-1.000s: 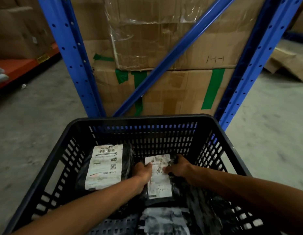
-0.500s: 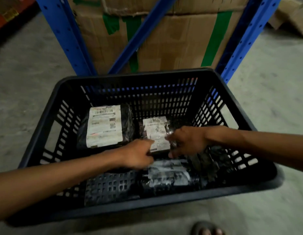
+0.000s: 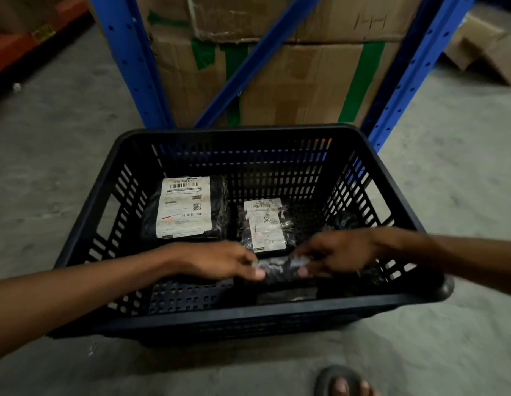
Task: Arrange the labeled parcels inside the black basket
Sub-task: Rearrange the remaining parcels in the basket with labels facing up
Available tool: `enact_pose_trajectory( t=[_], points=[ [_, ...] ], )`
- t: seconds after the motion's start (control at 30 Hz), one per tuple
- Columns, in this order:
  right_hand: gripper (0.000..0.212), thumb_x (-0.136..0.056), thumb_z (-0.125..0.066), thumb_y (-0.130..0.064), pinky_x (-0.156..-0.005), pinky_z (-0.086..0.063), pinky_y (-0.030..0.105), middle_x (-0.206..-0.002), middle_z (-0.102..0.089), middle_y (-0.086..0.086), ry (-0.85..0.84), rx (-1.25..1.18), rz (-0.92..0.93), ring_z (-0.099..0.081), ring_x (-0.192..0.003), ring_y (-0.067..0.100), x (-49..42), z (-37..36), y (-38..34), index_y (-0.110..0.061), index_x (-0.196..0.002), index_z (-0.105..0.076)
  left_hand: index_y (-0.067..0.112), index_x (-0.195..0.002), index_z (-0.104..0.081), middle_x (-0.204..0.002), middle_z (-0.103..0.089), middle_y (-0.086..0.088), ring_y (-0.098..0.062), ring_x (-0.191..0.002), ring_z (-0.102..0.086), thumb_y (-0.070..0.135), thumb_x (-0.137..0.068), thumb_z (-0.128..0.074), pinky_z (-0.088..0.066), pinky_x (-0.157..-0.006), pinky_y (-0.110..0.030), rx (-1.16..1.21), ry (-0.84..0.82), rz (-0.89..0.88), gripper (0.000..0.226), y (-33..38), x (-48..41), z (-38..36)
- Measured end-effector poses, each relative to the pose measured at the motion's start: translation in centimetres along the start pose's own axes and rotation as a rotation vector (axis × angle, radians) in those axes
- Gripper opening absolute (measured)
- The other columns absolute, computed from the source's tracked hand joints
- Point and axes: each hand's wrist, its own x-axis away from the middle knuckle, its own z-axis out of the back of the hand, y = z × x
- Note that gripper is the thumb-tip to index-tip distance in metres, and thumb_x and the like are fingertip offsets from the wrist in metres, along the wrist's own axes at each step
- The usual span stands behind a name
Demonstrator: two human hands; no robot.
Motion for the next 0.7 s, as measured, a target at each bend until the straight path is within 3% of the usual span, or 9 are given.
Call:
enact_pose_trajectory(
  t=[0.1,0.17,0.23,0.3,0.37,0.43,0.5,0.7],
  points=[
    [0.053,-0.082,-0.061,-0.057,-0.088,-0.054,0.035,-0.109,-0.076,-0.001,0.164,-0.446,-0.010,-0.070,-0.099,0.015,1.2,3.5,0.5,-0.015,-0.114,-0.071,0.020,-0.120,-0.072,-0.134,-0.066,-0.006,-0.026,-0.126,-0.059,0.069,-0.079,-0.055,-0.037,-0.115,-0.047,0.407,0.320,0.016,0.066,0.6,0.4,2.3],
    [0.063,-0.076,-0.066,-0.061,-0.087,-0.059,0.040,-0.116,-0.077,0.010,0.307,-0.740,-0.072,-0.073,-0.107,0.026,1.0,5.5,1.2,-0.014,-0.116,-0.072,0.017,-0.111,-0.073,-0.126,-0.070,-0.016,-0.037,-0.118,-0.064,0.065,-0.081,-0.056,-0.045,-0.106,-0.049,0.795,0.463,0.045,0.059,1.2,-0.1,3.9],
    [0.054,-0.083,-0.063,-0.060,-0.081,-0.061,0.043,-0.104,-0.081,0.010,0.360,-0.992,-0.222,-0.077,-0.094,0.028,0.3,6.9,1.7,-0.014,-0.108,-0.075,0.010,-0.106,-0.068,-0.117,-0.069,-0.021,-0.037,-0.106,-0.067,0.067,-0.082,-0.048,-0.052,-0.093,-0.043,1.079,0.416,0.119,0.064,1.9,-0.2,5.7],
    [0.044,-0.092,-0.054,-0.057,-0.080,-0.059,0.042,-0.092,-0.080,0.007,0.371,-1.192,-0.337,-0.076,-0.082,0.026,-0.5,7.1,2.3,-0.017,-0.093,-0.073,0.001,-0.113,-0.061,-0.121,-0.066,-0.021,-0.035,-0.113,-0.063,0.069,-0.080,-0.046,-0.050,-0.095,-0.042,1.256,0.359,0.186,0.077,2.5,-0.3,6.8],
    [0.036,-0.091,-0.060,-0.049,-0.080,-0.060,0.042,-0.094,-0.079,0.007,0.377,-1.304,-0.317,-0.075,-0.082,0.026,-1.1,6.4,2.6,-0.015,-0.091,-0.073,0.003,-0.116,-0.060,-0.116,-0.067,-0.017,-0.032,-0.109,-0.064,0.056,-0.081,-0.059,-0.052,-0.093,-0.039,1.228,0.399,0.203,0.064,3.2,-0.8,6.5],
    [0.025,-0.087,-0.072,-0.026,-0.080,-0.063,0.039,-0.106,-0.079,0.010,0.345,-1.205,-0.246,-0.078,-0.087,0.024,-1.9,5.6,2.7,-0.008,-0.103,-0.075,0.007,-0.115,-0.063,-0.115,-0.071,-0.013,-0.025,-0.097,-0.068,0.026,-0.081,-0.071,-0.057,-0.085,-0.035,1.070,0.514,0.220,0.040,3.6,-2.0,5.3],
    [0.038,-0.077,-0.081,-0.008,-0.084,-0.063,0.043,-0.109,-0.079,0.014,0.398,-1.057,-0.249,-0.078,-0.095,0.028,-2.7,5.2,2.9,0.000,-0.113,-0.072,0.004,-0.122,-0.059,-0.116,-0.072,-0.017,-0.028,-0.100,-0.072,0.007,-0.078,-0.075,-0.059,-0.088,-0.041,0.988,0.647,0.270,0.047,3.5,-3.8,4.2],
    [0.046,-0.068,-0.088,-0.006,-0.086,-0.062,0.049,-0.108,-0.078,0.017,0.557,-1.042,-0.258,-0.077,-0.095,0.032,-6.4,5.3,4.3,0.002,-0.110,-0.073,-0.001,-0.125,-0.053,-0.124,-0.065,-0.016,-0.033,-0.112,-0.065,0.006,-0.082,-0.070,-0.057,-0.093,-0.046,0.829,0.862,0.349,0.047,2.8,-7.7,4.6]
  ],
)
